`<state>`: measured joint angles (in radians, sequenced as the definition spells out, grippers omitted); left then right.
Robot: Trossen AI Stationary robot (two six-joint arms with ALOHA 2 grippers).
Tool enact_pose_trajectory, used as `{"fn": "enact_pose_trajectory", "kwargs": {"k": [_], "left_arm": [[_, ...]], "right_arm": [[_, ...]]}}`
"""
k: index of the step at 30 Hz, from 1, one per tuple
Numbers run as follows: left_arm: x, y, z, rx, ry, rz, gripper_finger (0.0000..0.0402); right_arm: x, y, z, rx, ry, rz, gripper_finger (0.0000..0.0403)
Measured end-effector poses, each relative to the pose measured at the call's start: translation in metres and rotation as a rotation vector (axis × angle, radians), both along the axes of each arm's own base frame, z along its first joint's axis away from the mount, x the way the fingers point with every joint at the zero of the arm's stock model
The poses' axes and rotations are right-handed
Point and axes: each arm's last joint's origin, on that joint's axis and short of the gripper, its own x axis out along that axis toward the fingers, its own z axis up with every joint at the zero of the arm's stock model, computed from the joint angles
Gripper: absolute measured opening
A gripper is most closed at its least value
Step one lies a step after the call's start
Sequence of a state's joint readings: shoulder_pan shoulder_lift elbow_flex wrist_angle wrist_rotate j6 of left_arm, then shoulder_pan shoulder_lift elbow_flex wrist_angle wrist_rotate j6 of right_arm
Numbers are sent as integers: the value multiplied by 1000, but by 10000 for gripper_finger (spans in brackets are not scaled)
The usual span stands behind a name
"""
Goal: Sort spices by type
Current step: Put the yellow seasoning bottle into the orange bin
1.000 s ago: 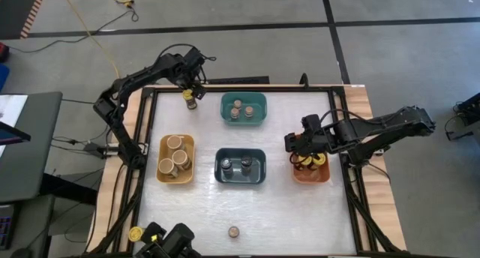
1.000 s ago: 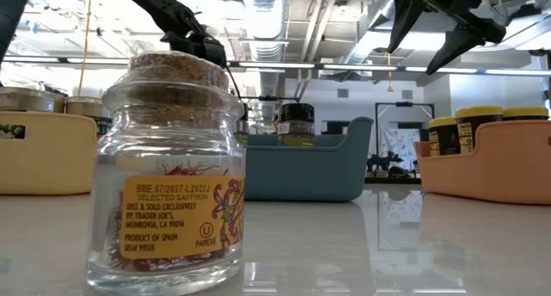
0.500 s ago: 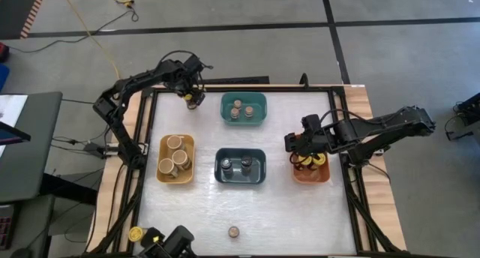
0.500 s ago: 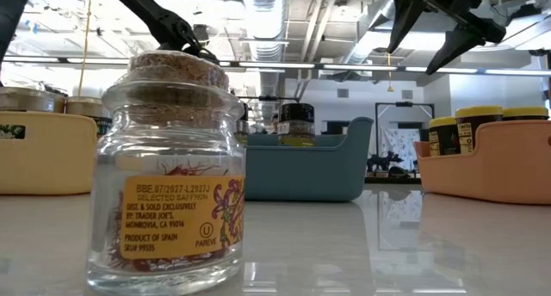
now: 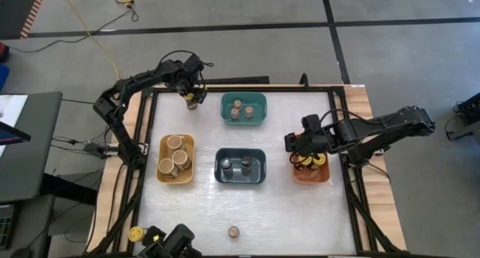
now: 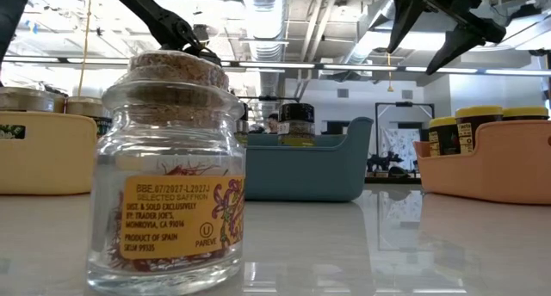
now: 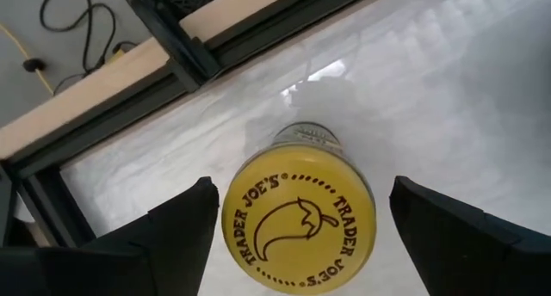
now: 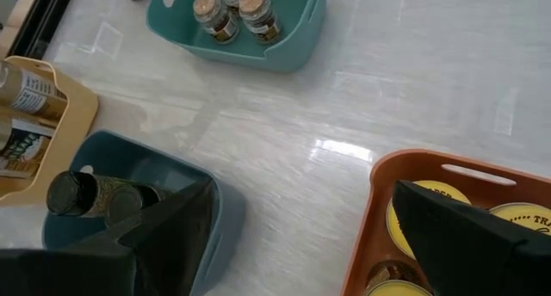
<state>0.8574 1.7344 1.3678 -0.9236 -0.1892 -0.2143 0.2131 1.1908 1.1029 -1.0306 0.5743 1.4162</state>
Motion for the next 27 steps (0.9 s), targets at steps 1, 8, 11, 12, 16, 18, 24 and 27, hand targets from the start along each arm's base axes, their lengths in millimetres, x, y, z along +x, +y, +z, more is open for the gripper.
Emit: {"fn": "enact_pose_trajectory", "kwargs": {"k": [1,8,11,12,16,18,24,27], "left_arm": [[0,0,0,-3,-1,11,325],[0,0,0,-3,-13,48,285],[0,0,0,-5,-13,53,265],[-1,-1,0,-7,-13,59,256],[-1,-1,0,-16,-8,66,228],[-2,-2,0,-23,-2,66,226],[1,-12,12,-76,46,33,226],[7,-25,29,-85,55,-1,226]], "right_arm": [[0,0,0,0,0,0,380],[0,0,0,-2,2,3,380],[0,0,0,-5,5,8,380],[0,0,0,-5,5,8,380],[0,0,0,-6,6,9,380],[0,0,0,-10,10,16,380],[-1,1,-1,-48,74,103,380],[-9,3,1,-36,137,143,380]]}}
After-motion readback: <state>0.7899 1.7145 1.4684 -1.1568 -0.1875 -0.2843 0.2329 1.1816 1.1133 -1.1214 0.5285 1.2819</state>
